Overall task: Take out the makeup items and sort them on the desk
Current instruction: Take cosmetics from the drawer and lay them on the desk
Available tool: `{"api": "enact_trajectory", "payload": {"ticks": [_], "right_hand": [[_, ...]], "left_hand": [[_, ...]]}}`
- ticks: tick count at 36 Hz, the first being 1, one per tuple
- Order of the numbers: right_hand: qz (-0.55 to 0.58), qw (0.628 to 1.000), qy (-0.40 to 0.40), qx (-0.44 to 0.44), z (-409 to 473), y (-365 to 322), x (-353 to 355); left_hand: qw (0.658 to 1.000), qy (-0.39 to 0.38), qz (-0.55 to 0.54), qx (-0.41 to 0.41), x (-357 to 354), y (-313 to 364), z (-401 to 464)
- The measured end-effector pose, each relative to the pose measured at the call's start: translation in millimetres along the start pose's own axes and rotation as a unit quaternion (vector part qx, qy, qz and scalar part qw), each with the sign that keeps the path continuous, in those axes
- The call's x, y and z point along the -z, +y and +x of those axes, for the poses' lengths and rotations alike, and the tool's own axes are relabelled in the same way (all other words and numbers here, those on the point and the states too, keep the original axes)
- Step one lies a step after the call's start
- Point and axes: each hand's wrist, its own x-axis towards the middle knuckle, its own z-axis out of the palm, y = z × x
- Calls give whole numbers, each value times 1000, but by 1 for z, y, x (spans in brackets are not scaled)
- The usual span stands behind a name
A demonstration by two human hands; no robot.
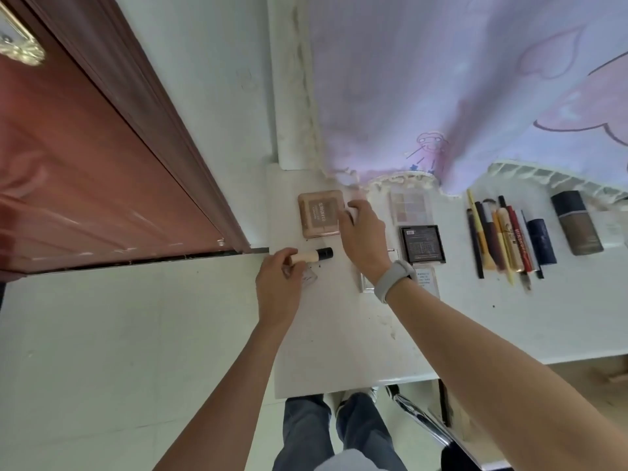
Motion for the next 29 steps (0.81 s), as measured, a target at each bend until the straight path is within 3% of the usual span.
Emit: {"api": "enact_trajectory", "payload": {"ticks": [5,18,22,25,29], "right_hand": [[18,1000,-7,7,-17,13,8],[-191,976,-52,90,-11,29,20],[-299,938,-2,178,-12,33,23],[-306,913,43,267,-17,35,21],[-343,860,-42,376,-30,43,12]], "left_hand": [[996,-30,68,-38,-6,4,7],[979,-99,154,-90,5,-6,8],[975,-110,167,-99,6,-7,9],[977,-112,151,-98,6,-6,9],[982,-108,113,-105,8,-4,7]]}}
